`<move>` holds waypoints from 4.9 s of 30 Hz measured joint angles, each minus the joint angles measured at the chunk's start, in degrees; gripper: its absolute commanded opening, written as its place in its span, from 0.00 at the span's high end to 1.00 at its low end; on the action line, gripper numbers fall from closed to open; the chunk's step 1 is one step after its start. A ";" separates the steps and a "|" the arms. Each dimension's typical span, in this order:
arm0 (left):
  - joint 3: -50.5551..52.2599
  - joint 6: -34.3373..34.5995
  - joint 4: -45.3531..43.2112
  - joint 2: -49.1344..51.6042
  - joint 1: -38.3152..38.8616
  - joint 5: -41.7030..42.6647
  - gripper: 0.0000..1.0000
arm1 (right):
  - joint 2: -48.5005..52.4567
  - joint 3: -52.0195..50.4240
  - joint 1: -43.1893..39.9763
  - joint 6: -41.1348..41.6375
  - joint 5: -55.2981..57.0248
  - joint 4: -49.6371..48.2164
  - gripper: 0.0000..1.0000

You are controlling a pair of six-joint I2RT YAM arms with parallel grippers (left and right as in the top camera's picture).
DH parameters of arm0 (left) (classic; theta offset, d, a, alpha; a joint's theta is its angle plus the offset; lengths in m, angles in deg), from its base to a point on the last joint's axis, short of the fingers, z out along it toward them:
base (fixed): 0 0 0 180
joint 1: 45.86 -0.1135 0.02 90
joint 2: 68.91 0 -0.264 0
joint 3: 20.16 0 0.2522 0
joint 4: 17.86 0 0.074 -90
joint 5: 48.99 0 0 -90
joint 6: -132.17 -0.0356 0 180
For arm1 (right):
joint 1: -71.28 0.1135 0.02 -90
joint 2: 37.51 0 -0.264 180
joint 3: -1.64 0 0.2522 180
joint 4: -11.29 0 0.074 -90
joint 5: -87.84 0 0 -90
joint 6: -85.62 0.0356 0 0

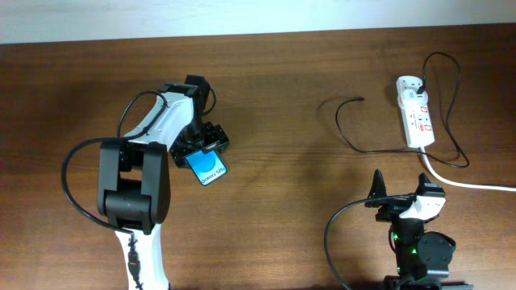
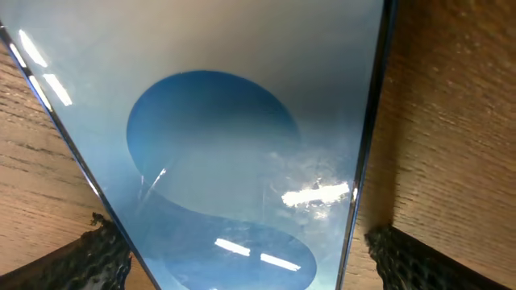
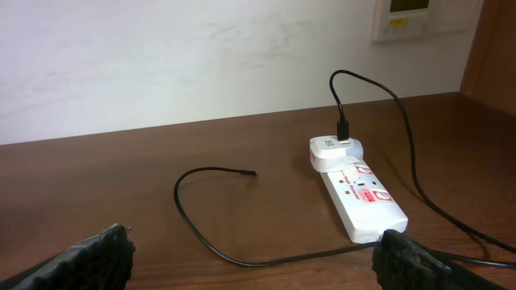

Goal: Plug charger to phone and switch on socket
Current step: 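Lift the phone with the left gripper and tilt it upright, then reach the right gripper to the black cable end and grasp it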

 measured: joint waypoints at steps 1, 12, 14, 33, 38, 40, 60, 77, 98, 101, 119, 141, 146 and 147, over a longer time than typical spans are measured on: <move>0.00 0.59 -0.11 0.00 0.00 0.00 0.01 | 0.00 0.00 0.00 -0.04 0.00 0.00 0.01; 3.45 5.42 -3.96 -1.79 -2.56 -0.35 0.01 | 0.00 0.00 0.00 0.02 0.00 0.00 0.01; 3.58 5.42 -4.00 -1.86 -3.06 -0.37 0.01 | 0.00 0.00 0.00 0.00 0.00 0.00 0.01; 3.58 5.81 -3.28 -1.92 -3.32 0.04 0.34 | 0.00 0.00 0.00 0.02 0.00 0.00 0.01; 3.56 5.09 -0.74 -1.84 -3.54 2.45 0.34 | 0.00 0.00 0.00 0.04 0.00 0.00 0.01; 3.54 4.70 0.63 -1.62 -3.54 3.43 0.34 | 0.00 0.00 0.00 0.02 0.00 0.00 0.01; -2.19 -2.97 9.46 -0.20 -3.54 10.49 0.39 | 0.00 0.00 0.00 0.02 0.00 0.00 0.01; -9.79 -13.25 22.16 -0.17 -3.54 19.47 0.43 | 0.00 0.00 0.00 0.02 0.00 0.00 0.01; -14.86 -15.91 33.40 -0.11 -3.54 29.14 0.43 | 0.00 0.00 0.00 0.02 0.00 0.00 0.01; -14.86 -16.15 33.42 -0.11 -3.54 35.65 0.43 | 0.00 0.00 0.00 0.02 0.00 0.00 0.01; -14.86 -16.17 33.44 -0.11 -3.54 54.21 0.43 | 0.00 0.00 0.00 -0.04 0.00 0.00 0.01; -14.86 -16.63 32.85 -0.11 -3.54 54.18 0.44 | 0.00 0.00 0.00 0.02 0.00 0.00 0.01; -14.91 -17.27 25.70 -0.11 -3.54 52.37 0.44 | 0.00 0.00 0.00 0.02 0.00 0.00 0.01; -14.93 -17.25 24.55 -0.11 -3.54 52.02 0.43 | 0.00 0.00 0.00 -0.02 0.00 0.00 0.01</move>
